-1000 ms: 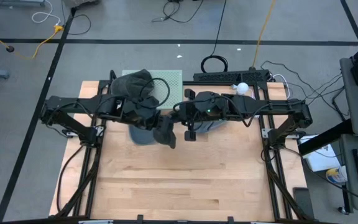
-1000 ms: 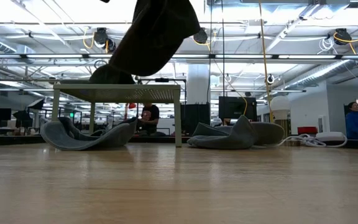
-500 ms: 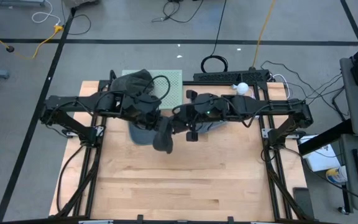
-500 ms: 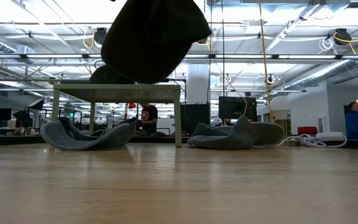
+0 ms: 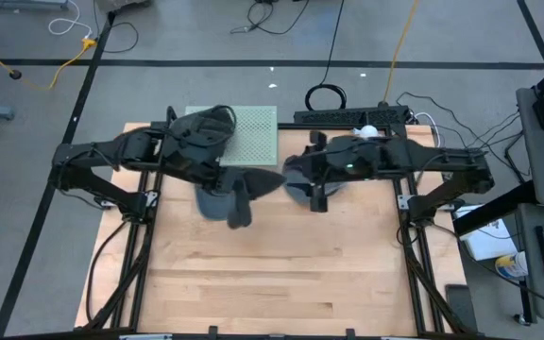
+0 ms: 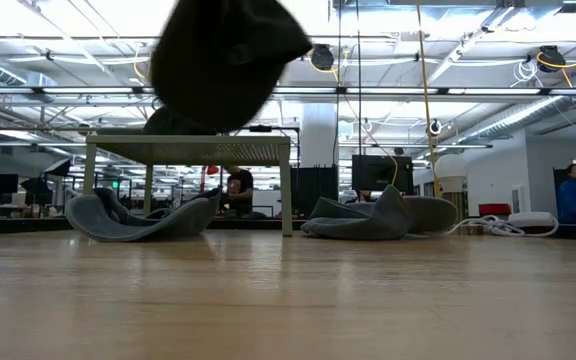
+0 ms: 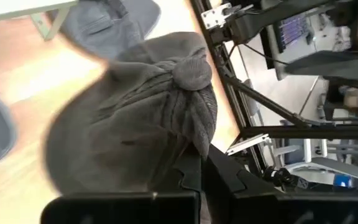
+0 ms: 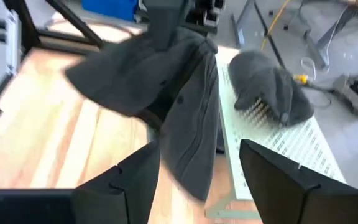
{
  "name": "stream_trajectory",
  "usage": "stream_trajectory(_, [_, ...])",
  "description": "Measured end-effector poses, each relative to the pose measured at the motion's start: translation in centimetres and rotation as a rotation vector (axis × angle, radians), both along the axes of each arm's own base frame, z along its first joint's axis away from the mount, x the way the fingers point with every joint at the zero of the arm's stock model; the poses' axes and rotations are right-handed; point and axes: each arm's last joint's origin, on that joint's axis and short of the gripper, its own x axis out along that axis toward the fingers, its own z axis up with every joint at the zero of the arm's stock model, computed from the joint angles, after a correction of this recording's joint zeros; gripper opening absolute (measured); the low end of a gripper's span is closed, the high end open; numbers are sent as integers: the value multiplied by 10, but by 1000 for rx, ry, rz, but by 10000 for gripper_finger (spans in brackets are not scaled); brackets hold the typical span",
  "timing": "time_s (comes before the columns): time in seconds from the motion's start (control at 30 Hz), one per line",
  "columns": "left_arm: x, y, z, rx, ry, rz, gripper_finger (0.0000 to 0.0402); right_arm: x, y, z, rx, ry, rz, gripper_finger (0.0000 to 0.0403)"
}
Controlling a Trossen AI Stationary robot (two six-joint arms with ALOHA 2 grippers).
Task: Pick & Place hat
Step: Stack the black cap on the black cap on the shelf
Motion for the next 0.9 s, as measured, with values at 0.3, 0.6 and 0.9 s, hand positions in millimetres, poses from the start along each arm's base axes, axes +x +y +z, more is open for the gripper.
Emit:
stream_trajectory(0.3, [-29, 3, 18, 60, -72, 70, 1, -27, 2, 19, 4, -59, 13, 210])
stream_trajectory(0.6, [-56, 8, 36, 176, -71, 57, 0, -33, 1, 18, -31, -11, 29, 208])
stream_trajectory(0.9, [-85, 12, 83, 372, -35, 26, 0, -33, 1, 18, -77, -13, 49, 207])
